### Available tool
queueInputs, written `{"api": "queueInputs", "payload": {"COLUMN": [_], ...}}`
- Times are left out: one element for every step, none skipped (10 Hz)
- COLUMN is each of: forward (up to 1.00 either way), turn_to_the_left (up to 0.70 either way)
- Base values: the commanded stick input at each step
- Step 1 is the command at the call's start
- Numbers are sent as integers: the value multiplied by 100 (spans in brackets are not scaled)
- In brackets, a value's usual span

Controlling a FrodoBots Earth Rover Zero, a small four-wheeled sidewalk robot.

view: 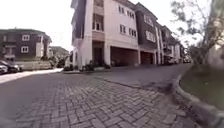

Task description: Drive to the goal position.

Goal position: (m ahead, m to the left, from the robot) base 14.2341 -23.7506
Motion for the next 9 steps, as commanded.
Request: {"api": "queueInputs", "payload": {"forward": [70, 70, 70, 70, 70, 70, 70, 70, 70], "turn_to_the_left": [0, 0, 0, 0, 0, -9, -34, -35, -35]}}
